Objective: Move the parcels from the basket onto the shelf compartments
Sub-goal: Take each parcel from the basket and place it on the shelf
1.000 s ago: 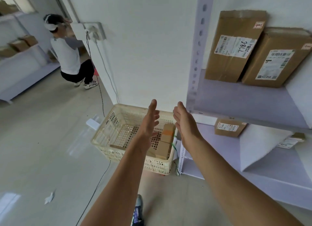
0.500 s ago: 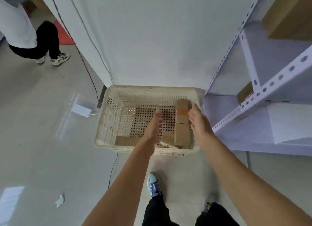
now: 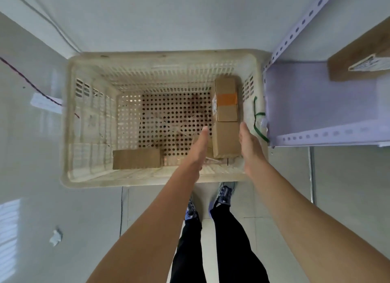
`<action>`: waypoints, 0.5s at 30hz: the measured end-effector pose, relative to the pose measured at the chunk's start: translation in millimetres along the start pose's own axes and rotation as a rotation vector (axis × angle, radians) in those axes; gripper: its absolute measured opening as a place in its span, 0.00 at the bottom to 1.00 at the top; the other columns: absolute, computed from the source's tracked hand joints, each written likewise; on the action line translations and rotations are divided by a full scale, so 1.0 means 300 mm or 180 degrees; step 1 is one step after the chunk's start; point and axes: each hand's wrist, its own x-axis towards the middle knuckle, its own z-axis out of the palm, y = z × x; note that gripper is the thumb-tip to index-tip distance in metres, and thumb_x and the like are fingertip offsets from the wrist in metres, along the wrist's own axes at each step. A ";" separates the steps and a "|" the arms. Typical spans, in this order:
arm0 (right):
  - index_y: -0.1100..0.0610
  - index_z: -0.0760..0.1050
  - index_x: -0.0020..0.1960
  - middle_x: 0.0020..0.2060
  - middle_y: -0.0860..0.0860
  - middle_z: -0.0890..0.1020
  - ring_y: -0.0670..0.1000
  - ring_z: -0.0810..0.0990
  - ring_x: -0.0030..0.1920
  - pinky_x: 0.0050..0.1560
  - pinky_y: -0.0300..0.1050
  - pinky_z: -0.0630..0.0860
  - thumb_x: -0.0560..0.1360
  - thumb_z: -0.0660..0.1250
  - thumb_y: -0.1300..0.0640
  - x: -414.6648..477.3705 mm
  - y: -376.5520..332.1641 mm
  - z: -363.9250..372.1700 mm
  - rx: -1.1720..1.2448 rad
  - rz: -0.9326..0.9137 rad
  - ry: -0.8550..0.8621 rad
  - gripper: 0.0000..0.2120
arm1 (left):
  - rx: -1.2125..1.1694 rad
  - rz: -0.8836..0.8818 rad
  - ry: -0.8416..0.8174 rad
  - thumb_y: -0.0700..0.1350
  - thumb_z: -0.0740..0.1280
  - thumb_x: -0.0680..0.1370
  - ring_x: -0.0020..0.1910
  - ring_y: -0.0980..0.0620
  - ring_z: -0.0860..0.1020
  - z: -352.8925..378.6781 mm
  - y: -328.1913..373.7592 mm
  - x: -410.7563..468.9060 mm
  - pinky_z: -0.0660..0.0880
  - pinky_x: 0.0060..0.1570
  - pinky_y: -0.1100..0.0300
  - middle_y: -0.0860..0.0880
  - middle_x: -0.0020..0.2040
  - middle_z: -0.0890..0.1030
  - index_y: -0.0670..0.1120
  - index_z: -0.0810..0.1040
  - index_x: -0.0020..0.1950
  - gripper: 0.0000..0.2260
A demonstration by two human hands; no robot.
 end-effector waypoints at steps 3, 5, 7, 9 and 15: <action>0.51 0.59 0.84 0.83 0.50 0.62 0.54 0.61 0.82 0.79 0.55 0.58 0.85 0.51 0.34 0.115 0.044 0.013 0.0010 0.0097 -0.0014 0.33 | -0.0026 -0.0162 -0.0024 0.73 0.49 0.83 0.83 0.39 0.62 0.024 -0.012 0.148 0.59 0.80 0.36 0.43 0.85 0.62 0.47 0.60 0.86 0.40; 0.51 0.58 0.84 0.83 0.50 0.61 0.54 0.60 0.82 0.79 0.56 0.58 0.86 0.50 0.36 0.190 0.069 0.019 -0.0035 0.0067 0.0051 0.32 | -0.0051 -0.0206 -0.0048 0.72 0.48 0.84 0.83 0.39 0.61 0.043 -0.017 0.230 0.58 0.80 0.37 0.42 0.85 0.62 0.47 0.59 0.86 0.39; 0.51 0.58 0.84 0.83 0.50 0.60 0.53 0.59 0.83 0.79 0.55 0.58 0.87 0.49 0.37 0.242 0.083 0.030 0.0005 0.0039 0.0170 0.31 | -0.0093 -0.0244 -0.0037 0.70 0.48 0.85 0.83 0.39 0.62 0.060 -0.021 0.293 0.59 0.79 0.38 0.43 0.85 0.61 0.47 0.58 0.86 0.37; 0.51 0.57 0.84 0.83 0.49 0.59 0.52 0.58 0.83 0.79 0.54 0.57 0.87 0.49 0.37 0.290 0.099 0.037 0.0041 0.0071 0.0241 0.30 | -0.0176 -0.0277 -0.0002 0.70 0.48 0.85 0.83 0.40 0.61 0.076 -0.026 0.344 0.59 0.80 0.38 0.44 0.85 0.62 0.48 0.58 0.86 0.36; 0.50 0.58 0.84 0.83 0.50 0.62 0.53 0.61 0.82 0.78 0.53 0.59 0.85 0.50 0.33 0.349 0.133 0.052 0.0146 0.0308 0.0290 0.34 | -0.0293 -0.0375 -0.0054 0.74 0.48 0.82 0.83 0.42 0.62 0.103 -0.055 0.431 0.61 0.79 0.39 0.46 0.85 0.63 0.51 0.59 0.86 0.39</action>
